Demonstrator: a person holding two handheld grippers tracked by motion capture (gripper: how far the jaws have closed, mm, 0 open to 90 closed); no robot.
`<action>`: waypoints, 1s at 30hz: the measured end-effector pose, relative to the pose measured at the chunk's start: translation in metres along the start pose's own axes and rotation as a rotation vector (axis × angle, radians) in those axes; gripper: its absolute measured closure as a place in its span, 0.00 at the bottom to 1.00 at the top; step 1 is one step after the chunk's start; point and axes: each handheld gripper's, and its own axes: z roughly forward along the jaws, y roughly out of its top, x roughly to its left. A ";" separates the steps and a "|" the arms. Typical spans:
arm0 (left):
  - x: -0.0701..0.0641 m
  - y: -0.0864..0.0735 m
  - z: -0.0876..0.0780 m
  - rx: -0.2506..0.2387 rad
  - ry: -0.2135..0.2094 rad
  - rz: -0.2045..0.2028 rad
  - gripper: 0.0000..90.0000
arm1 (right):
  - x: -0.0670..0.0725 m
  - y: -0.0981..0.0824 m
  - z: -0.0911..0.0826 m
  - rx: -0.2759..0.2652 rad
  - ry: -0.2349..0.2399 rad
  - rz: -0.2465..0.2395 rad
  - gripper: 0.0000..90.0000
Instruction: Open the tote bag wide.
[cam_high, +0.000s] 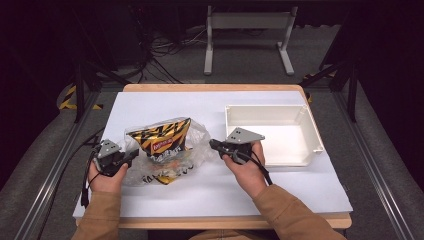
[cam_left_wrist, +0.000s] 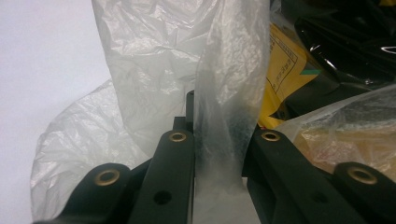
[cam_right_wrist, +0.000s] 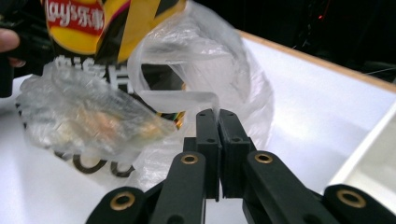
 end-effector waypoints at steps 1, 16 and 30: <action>0.000 0.000 0.000 0.000 0.000 0.000 0.92 | 0.001 -0.003 0.002 0.006 0.006 0.002 0.98; 0.001 -0.001 0.001 0.014 -0.001 -0.006 0.90 | 0.018 -0.039 0.032 0.129 0.057 -0.006 0.96; 0.004 -0.001 -0.014 -0.061 0.006 -0.037 0.64 | 0.017 -0.034 0.014 0.082 0.098 0.012 0.51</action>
